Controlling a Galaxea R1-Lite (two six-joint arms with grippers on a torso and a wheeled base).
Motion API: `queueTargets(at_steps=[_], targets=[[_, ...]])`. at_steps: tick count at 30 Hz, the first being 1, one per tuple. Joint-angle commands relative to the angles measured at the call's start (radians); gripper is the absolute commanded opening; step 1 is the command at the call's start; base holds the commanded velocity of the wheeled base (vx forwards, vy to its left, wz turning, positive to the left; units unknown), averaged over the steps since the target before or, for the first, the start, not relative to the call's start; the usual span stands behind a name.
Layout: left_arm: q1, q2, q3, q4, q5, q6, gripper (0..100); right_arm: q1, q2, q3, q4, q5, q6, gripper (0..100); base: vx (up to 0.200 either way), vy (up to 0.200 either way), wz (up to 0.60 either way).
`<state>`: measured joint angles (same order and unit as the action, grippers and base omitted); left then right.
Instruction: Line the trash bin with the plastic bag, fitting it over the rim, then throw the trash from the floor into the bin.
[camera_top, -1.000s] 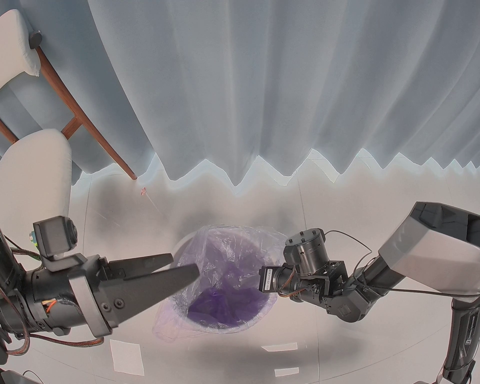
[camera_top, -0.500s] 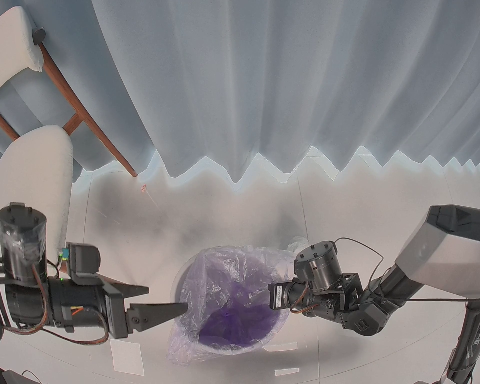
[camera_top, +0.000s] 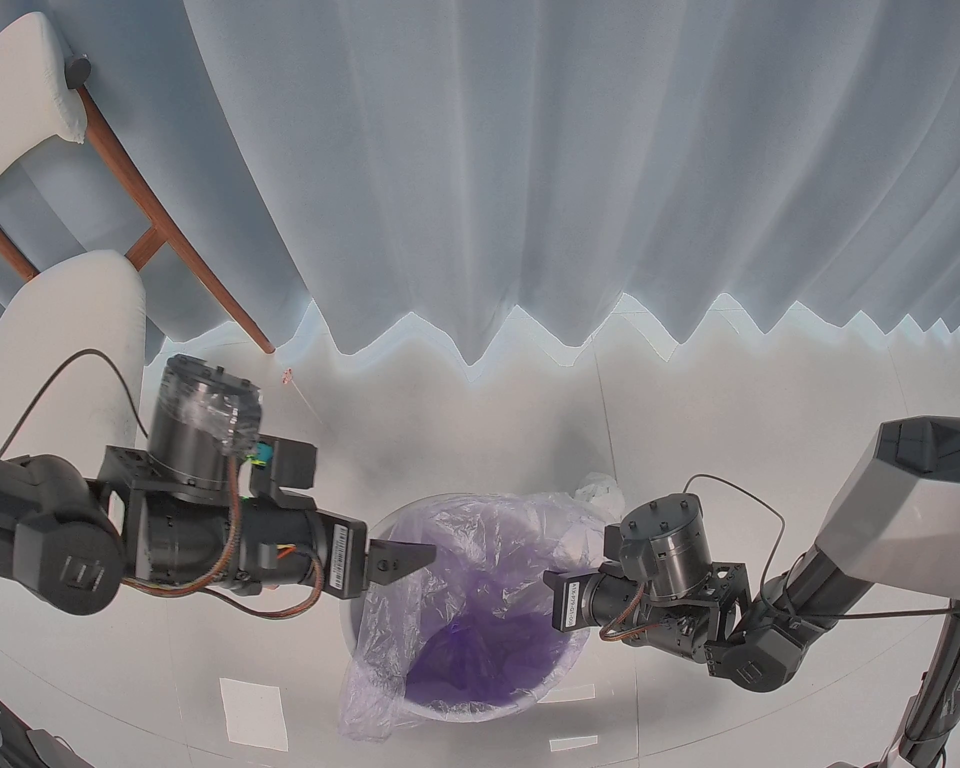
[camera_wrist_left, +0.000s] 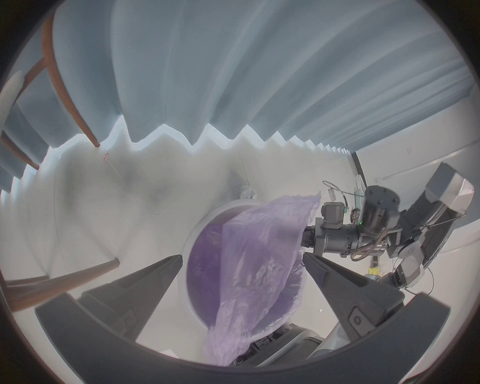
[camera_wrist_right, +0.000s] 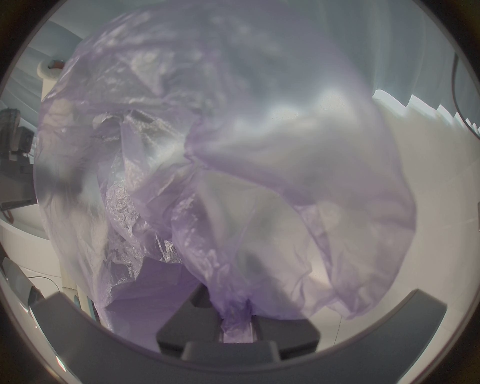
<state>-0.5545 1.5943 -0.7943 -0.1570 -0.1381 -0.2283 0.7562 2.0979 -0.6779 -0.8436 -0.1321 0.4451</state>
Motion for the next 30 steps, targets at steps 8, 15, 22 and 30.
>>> queueTargets(at_steps=[8, 15, 22, 30], targets=[[-0.073, 0.144, -0.065, -0.003, 0.097, 0.007, 100, 0.017, -0.007, 0.032, -0.034, 0.000, -0.006, 0, 0.000, 0.000, 0.00], [-0.044, 0.119, -0.042, -0.004, 0.112, 0.004, 0, 0.017, -0.012, 0.083, -0.072, 0.000, -0.008, 0, 0.000, 0.000, 0.00], [0.025, -0.068, -0.051, 0.191, -0.041, -0.003, 0, 0.012, -0.004, 0.139, -0.163, 0.006, -0.008, 0, 0.000, 0.000, 0.00], [0.160, -0.056, -0.108, 0.317, -0.198, -0.003, 0, 0.022, -0.012, 0.202, -0.259, 0.060, -0.006, 0, 0.000, 0.000, 0.00]])
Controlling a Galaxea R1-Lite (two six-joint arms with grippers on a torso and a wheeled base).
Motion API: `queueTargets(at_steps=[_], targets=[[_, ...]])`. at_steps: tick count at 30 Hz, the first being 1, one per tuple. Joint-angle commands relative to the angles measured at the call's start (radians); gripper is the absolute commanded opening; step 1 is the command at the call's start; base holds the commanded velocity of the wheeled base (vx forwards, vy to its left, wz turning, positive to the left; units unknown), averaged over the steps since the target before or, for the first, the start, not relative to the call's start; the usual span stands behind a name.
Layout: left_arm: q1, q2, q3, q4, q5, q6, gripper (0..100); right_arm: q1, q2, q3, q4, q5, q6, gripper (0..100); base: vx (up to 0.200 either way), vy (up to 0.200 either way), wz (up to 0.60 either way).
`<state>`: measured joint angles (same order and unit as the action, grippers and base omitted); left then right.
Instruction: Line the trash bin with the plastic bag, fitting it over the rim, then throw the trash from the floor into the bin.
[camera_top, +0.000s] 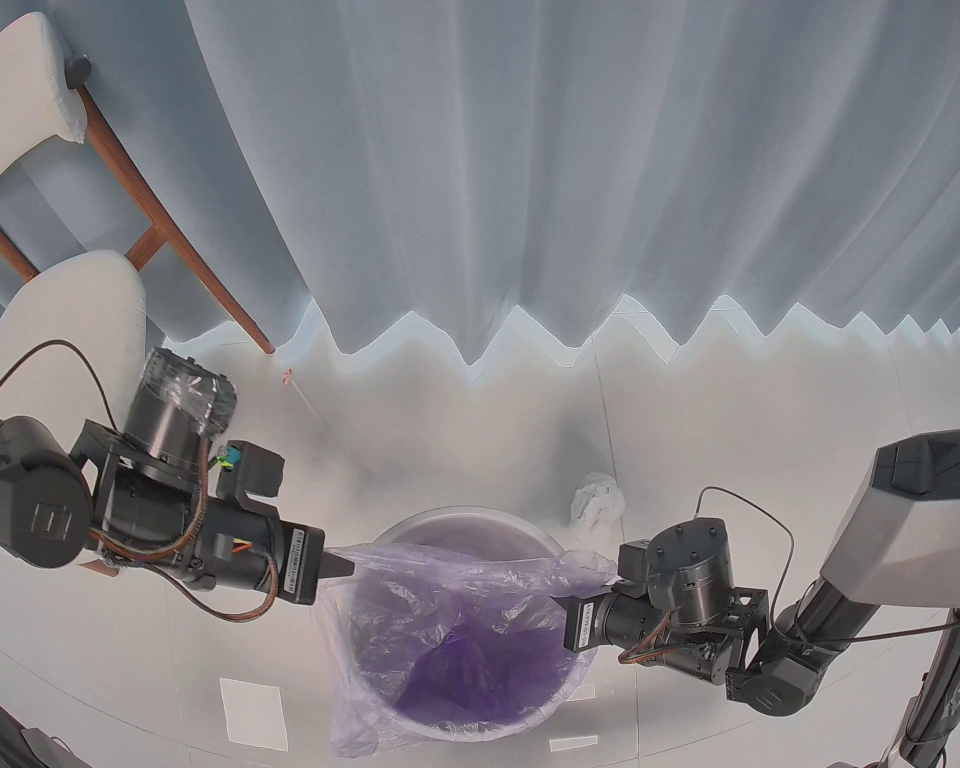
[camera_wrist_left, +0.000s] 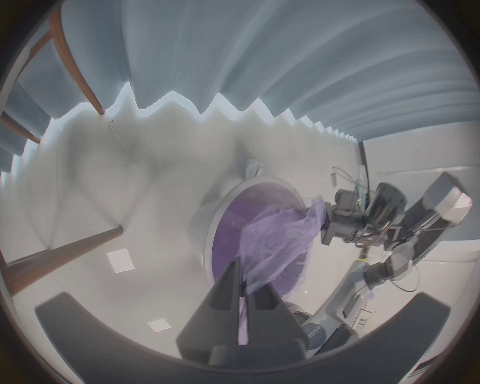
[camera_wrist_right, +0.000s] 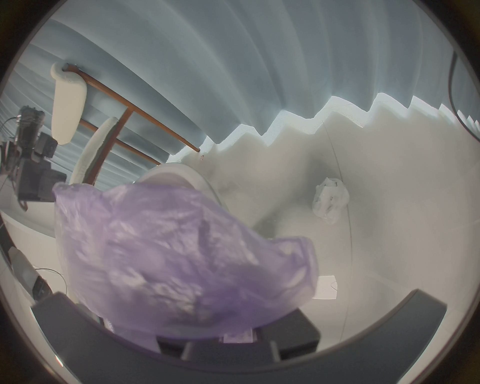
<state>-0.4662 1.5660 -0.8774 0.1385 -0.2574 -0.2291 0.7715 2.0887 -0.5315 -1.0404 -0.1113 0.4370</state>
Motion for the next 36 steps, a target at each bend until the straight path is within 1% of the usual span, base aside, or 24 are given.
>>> queueTargets(at_steps=[1, 2, 3, 5, 8, 10, 12, 18, 22, 25, 26, 31, 36], targets=[[0.077, -0.021, -0.026, 0.027, -0.100, -0.002, 0, 0.006, -0.001, 0.071, -0.087, 0.065, 0.002, 0, 0.000, 0.000, 0.00], [0.078, -0.015, -0.028, 0.035, -0.112, -0.002, 0, 0.006, 0.001, 0.084, -0.109, 0.085, 0.002, 0, 0.000, 0.000, 0.00], [0.078, -0.015, -0.028, 0.035, -0.112, -0.002, 0, 0.006, 0.001, 0.084, -0.109, 0.085, 0.002, 0, 0.000, 0.000, 0.00], [0.092, 0.006, -0.038, 0.062, -0.128, 0.001, 0, 0.006, -0.001, 0.117, -0.170, 0.128, 0.002, 0, 0.000, 0.000, 0.00], [0.110, 0.026, -0.041, 0.070, -0.157, 0.002, 0, 0.006, -0.003, 0.140, -0.225, 0.153, 0.000, 0, 0.000, 0.000, 0.00], [0.126, 0.036, -0.043, 0.069, -0.186, 0.002, 0, 0.005, 0.001, 0.168, -0.273, 0.182, 0.002, 0, 0.000, 0.000, 0.00], [0.130, 0.039, -0.046, 0.069, -0.194, 0.002, 0, 0.005, 0.007, 0.179, -0.294, 0.196, 0.002, 0, 0.000, 0.000, 0.00], [0.147, 0.043, -0.051, 0.067, -0.197, 0.004, 0, 0.000, 0.011, 0.192, -0.334, 0.203, 0.003, 0, 0.000, 0.000, 0.00], [0.153, 0.052, -0.046, 0.067, -0.200, 0.005, 0, -0.001, 0.022, 0.194, -0.391, 0.209, 0.003, 0, 0.000, 0.000, 0.00], [0.173, 0.059, -0.043, 0.067, -0.203, 0.005, 0, -0.001, 0.036, 0.205, -0.438, 0.209, 0.003, 0, 0.000, 0.000, 0.00], [0.179, 0.060, -0.041, 0.067, -0.209, 0.005, 0, -0.003, 0.036, 0.212, -0.454, 0.211, 0.003, 0, 0.000, 0.000, 0.00], [0.199, 0.080, -0.040, 0.055, -0.301, 0.004, 0, -0.003, 0.048, 0.242, -0.520, 0.220, 0.009, 0, 0.000, 0.000, 0.00], [0.201, 0.086, -0.038, 0.052, -0.318, 0.004, 0, -0.006, 0.044, 0.240, -0.529, 0.222, 0.017, 0, 0.000, 0.000, 0.00]])
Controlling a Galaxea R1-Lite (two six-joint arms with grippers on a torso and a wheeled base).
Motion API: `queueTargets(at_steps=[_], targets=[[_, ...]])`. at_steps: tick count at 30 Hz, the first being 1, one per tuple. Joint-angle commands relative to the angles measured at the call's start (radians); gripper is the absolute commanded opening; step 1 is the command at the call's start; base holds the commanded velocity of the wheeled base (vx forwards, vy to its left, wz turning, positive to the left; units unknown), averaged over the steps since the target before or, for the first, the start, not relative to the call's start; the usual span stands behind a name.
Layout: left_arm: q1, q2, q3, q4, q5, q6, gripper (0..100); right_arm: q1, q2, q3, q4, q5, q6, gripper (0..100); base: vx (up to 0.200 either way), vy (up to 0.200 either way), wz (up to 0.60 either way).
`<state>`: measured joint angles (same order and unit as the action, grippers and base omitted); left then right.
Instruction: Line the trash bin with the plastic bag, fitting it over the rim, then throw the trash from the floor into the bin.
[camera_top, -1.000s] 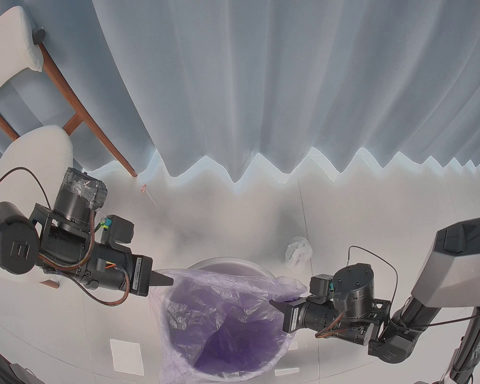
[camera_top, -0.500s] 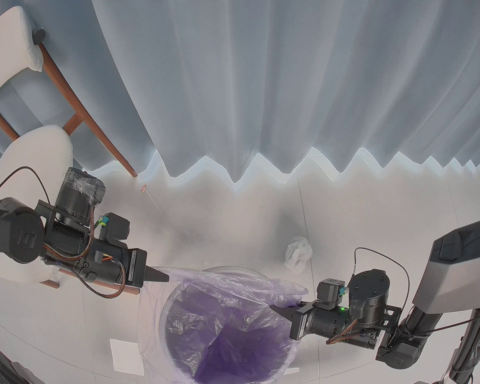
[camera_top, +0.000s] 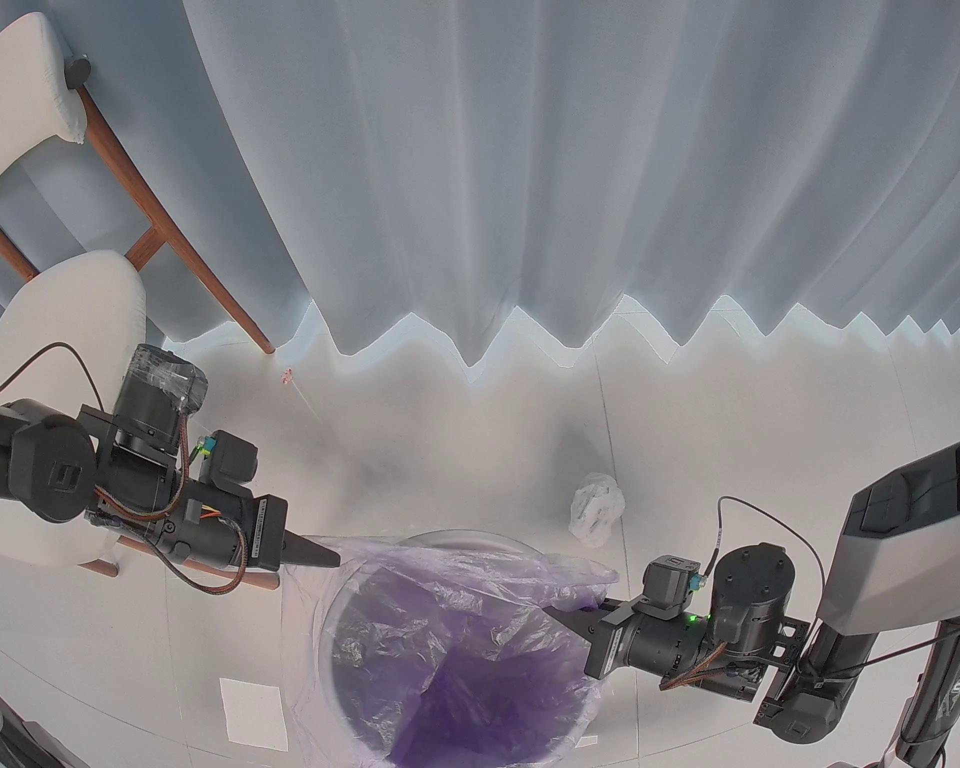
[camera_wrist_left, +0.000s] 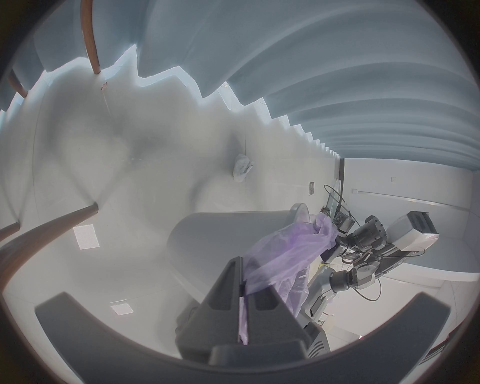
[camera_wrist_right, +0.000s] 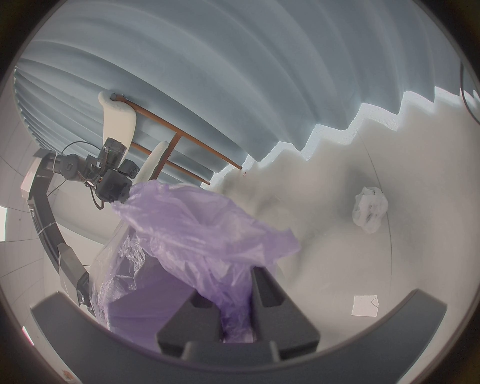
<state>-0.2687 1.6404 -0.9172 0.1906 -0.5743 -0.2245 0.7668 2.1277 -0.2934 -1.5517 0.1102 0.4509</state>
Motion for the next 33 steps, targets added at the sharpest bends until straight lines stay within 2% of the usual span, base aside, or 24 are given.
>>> queueTargets(at_steps=[1, 13, 18, 33], targets=[[0.003, 0.015, 0.003, 0.000, -0.001, -0.001, 0, -0.001, 0.002, 0.003, -0.018, 0.000, 0.006, 0, 0.000, 0.000, 0.00], [-0.012, 0.041, -0.020, -0.028, -0.003, -0.003, 0, 0.032, 0.000, 0.045, -0.018, 0.037, -0.014, 0, 0.000, 0.000, 0.00], [-0.012, 0.059, -0.035, -0.025, -0.003, -0.006, 0, 0.040, 0.002, 0.048, -0.019, 0.066, -0.049, 0, 0.000, 0.000, 0.00], [0.011, 0.079, 0.023, -0.028, -0.004, 0.001, 0, 0.022, -0.075, 0.039, -0.019, 0.068, -0.032, 0, 0.000, 0.000, 0.00]])
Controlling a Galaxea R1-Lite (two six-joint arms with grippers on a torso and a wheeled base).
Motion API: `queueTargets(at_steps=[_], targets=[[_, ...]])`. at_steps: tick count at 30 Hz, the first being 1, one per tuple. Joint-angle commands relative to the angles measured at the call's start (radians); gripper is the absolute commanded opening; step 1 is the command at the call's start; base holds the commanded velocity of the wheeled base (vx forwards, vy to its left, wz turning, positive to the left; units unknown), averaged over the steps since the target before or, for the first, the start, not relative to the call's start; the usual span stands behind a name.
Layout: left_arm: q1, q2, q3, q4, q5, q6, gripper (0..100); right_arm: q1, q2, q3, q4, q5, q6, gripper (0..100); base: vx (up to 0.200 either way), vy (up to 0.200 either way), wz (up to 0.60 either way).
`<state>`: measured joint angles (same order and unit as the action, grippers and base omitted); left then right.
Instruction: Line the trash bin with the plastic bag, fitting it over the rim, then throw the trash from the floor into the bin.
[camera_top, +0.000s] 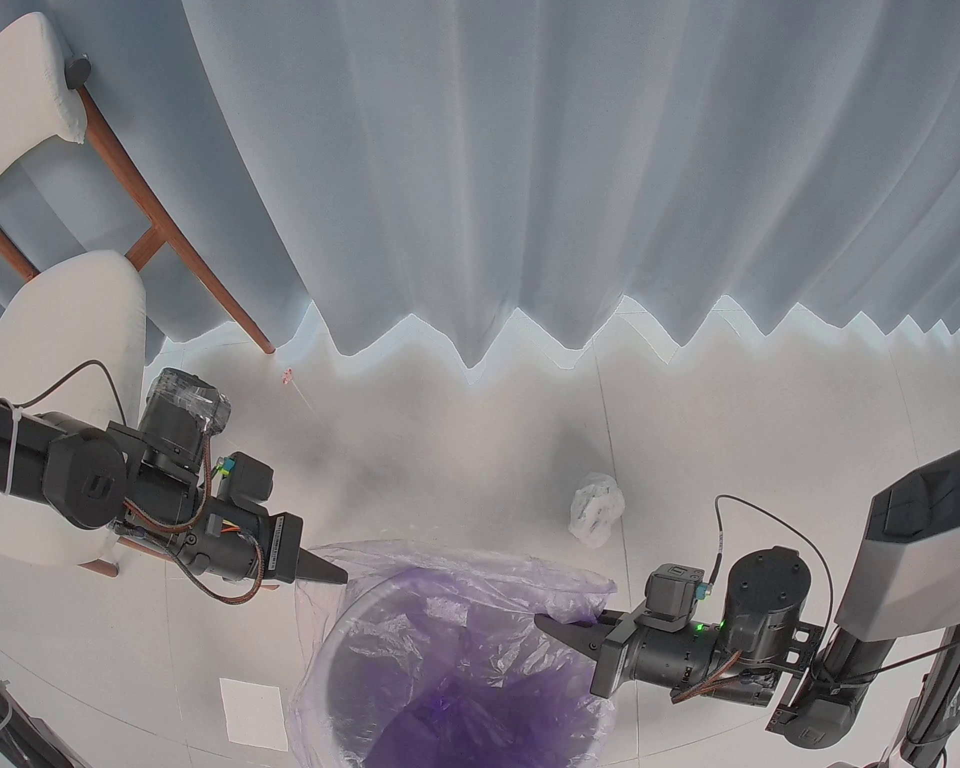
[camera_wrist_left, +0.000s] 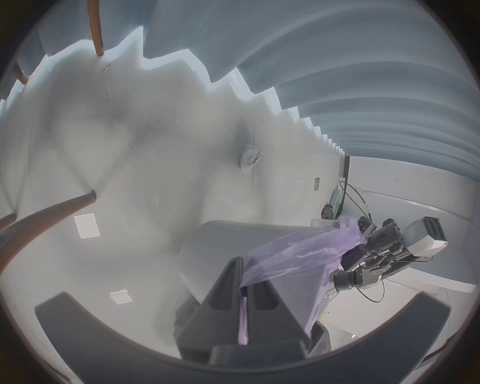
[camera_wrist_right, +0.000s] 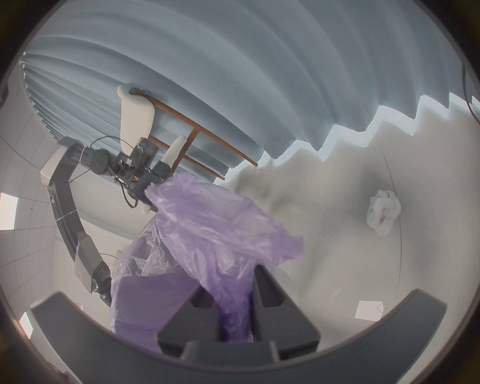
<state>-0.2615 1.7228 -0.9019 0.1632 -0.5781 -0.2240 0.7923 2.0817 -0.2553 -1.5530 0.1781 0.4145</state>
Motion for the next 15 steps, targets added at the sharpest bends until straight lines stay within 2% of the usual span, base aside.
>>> queueTargets(at_steps=[1, 5, 13, 14, 15], targets=[[0.004, 0.001, 0.003, -0.005, 0.000, -0.001, 0, -0.002, -0.031, 0.001, -0.018, 0.001, 0.006, 0, 0.000, 0.000, 0.00], [0.001, 0.029, -0.015, -0.050, 0.001, -0.015, 0, 0.021, -0.028, 0.005, -0.018, 0.001, 0.006, 0, 0.000, 0.000, 0.00], [-0.018, 0.061, -0.045, -0.063, 0.001, -0.117, 0, 0.065, -0.026, 0.008, -0.018, 0.001, -0.005, 0, 0.000, 0.000, 0.00], [-0.015, 0.061, -0.043, -0.054, 0.001, -0.120, 100, 0.064, -0.028, 0.007, -0.018, 0.001, -0.005, 0, 0.000, 0.000, 0.00], [-0.012, 0.060, -0.037, -0.051, 0.004, -0.120, 100, 0.064, -0.028, 0.005, -0.018, 0.001, -0.003, 0, 0.000, 0.000, 0.00]])
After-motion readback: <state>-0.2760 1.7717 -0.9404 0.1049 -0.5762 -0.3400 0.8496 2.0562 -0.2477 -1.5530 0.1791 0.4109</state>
